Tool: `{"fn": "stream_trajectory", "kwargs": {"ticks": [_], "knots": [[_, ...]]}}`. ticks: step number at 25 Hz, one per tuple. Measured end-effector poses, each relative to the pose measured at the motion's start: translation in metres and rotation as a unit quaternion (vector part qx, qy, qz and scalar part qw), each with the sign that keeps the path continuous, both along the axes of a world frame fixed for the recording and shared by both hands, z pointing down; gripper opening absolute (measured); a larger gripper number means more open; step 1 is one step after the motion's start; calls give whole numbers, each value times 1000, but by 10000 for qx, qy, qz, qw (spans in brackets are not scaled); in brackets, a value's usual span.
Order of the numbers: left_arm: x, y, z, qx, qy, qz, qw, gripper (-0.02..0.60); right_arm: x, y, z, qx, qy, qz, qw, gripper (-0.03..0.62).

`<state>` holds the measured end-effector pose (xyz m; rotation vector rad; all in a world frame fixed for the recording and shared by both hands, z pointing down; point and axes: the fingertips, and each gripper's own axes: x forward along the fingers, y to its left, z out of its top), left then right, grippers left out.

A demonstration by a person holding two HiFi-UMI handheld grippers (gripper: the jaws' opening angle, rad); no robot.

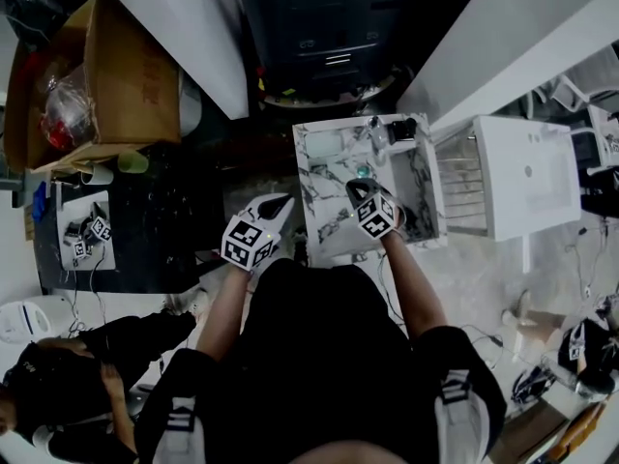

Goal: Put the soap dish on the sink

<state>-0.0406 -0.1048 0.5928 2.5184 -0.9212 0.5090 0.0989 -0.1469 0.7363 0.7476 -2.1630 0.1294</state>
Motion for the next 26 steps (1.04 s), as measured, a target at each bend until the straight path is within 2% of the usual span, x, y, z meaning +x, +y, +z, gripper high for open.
{"fn": "stream_trajectory", "kwargs": {"ticks": [15,26], "knots": [[17,33,-7,90,-15,-91,9999,-2,13,44,-16,-127,-458,69,9988,-6],[27,61,-9,118,-36,-177,9998,-2,19,81,-20,-197,-516,-113,9984,-6]]}}
